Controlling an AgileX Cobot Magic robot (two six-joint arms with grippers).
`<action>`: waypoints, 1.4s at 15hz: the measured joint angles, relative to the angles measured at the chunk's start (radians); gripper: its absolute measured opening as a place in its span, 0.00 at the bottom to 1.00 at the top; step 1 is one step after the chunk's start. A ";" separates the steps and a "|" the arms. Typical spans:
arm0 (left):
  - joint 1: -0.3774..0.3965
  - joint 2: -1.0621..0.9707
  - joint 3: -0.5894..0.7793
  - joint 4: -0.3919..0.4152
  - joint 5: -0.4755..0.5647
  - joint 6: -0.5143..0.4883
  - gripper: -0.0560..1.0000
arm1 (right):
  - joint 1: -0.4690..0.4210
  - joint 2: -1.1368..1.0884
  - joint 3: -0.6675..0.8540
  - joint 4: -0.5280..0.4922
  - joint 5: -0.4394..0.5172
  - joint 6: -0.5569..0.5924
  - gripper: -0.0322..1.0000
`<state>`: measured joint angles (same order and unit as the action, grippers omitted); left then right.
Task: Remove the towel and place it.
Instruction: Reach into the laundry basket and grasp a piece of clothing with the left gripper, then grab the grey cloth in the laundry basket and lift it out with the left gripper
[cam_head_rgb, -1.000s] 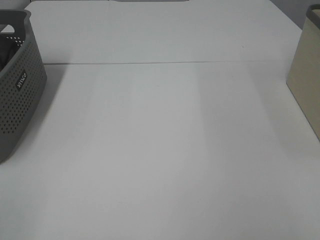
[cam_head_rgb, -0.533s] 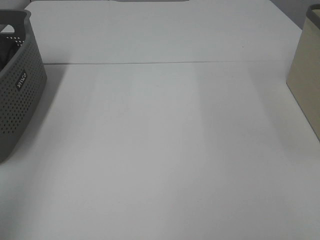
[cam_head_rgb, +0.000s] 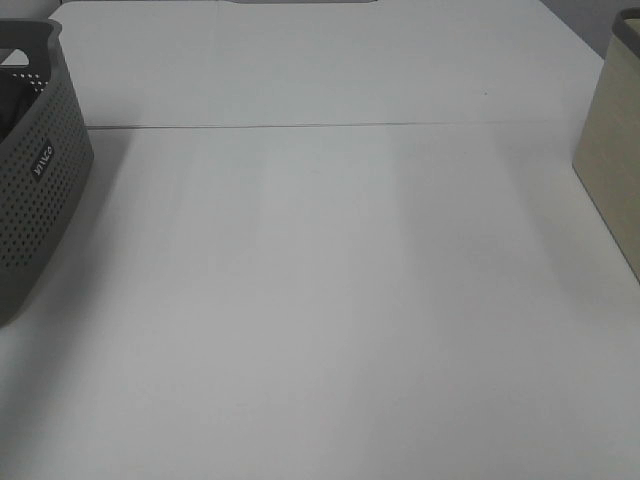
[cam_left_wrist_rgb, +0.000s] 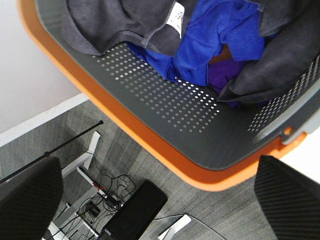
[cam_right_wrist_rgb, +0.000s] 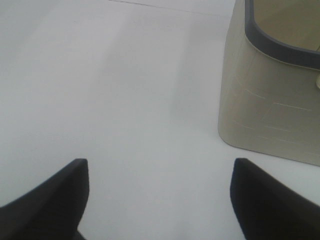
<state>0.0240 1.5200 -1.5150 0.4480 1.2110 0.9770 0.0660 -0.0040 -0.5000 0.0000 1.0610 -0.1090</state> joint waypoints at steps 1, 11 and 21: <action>0.040 0.125 -0.039 0.001 -0.020 0.028 0.99 | 0.000 0.000 0.000 0.000 0.000 0.000 0.77; 0.076 0.707 -0.398 -0.036 -0.094 0.087 0.98 | 0.000 0.000 0.000 0.000 0.000 0.000 0.77; 0.076 0.746 -0.415 -0.030 -0.065 0.022 0.05 | 0.000 0.000 0.000 0.000 0.000 0.000 0.77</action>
<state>0.1000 2.2660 -1.9300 0.4180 1.1460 0.9990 0.0660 -0.0040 -0.5000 0.0000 1.0610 -0.1090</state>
